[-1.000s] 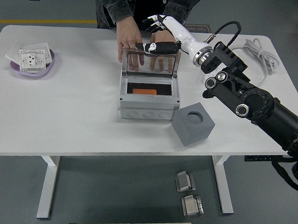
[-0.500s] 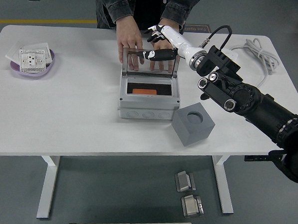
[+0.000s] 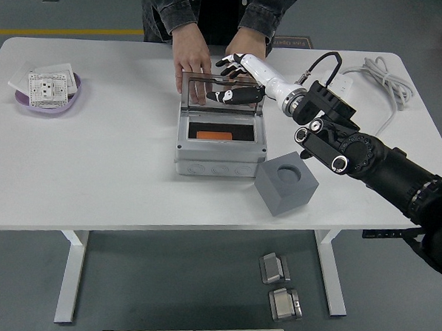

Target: Pick up the cylinder from the cube,place it in the box,flap close box

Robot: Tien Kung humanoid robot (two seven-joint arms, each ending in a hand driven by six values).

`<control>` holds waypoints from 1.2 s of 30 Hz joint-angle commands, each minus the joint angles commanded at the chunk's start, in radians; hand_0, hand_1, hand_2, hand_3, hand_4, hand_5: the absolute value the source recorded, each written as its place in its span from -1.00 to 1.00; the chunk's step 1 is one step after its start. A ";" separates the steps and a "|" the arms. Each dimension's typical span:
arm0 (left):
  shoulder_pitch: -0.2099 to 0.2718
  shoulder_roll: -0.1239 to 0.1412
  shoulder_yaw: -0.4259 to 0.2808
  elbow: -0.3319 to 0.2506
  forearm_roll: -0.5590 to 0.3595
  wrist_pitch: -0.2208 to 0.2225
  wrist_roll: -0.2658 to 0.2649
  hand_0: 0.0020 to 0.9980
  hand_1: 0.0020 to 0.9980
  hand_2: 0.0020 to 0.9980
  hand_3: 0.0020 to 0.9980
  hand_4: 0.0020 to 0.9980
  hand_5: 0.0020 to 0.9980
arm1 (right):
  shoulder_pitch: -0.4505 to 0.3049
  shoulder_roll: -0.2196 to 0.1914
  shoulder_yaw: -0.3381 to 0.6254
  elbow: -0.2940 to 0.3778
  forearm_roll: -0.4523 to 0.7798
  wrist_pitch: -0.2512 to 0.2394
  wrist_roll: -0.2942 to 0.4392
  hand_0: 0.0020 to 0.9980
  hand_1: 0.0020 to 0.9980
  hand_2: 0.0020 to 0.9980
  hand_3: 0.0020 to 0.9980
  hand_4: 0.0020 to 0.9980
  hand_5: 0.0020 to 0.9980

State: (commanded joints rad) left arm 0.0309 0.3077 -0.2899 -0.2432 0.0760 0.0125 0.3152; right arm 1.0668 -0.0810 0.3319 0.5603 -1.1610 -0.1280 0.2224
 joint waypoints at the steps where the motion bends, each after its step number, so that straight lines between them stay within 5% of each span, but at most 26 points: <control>1: 0.001 0.000 0.000 0.000 0.000 0.000 0.000 0.50 0.53 0.56 0.81 0.51 -0.50 | -0.004 -0.003 0.007 0.010 -0.012 -0.001 -0.001 0.69 0.46 0.39 0.57 0.88 -0.06; 22: 0.015 -0.007 -0.039 -0.002 0.023 0.000 -0.001 0.50 0.53 0.56 0.81 0.51 -0.50 | -0.168 -0.108 0.116 0.307 -0.229 0.004 -0.048 0.68 0.47 0.39 0.56 0.88 -0.04; 36: 0.020 -0.011 -0.040 -0.001 0.017 -0.001 -0.001 0.50 0.53 0.56 0.81 0.51 -0.50 | -0.234 -0.158 0.178 0.407 -0.286 0.018 -0.072 0.68 0.46 0.41 0.58 0.88 -0.03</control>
State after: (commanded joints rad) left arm 0.0508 0.2968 -0.3299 -0.2438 0.0932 0.0115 0.3141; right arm 0.8332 -0.2391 0.5097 0.9670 -1.4466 -0.1105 0.1500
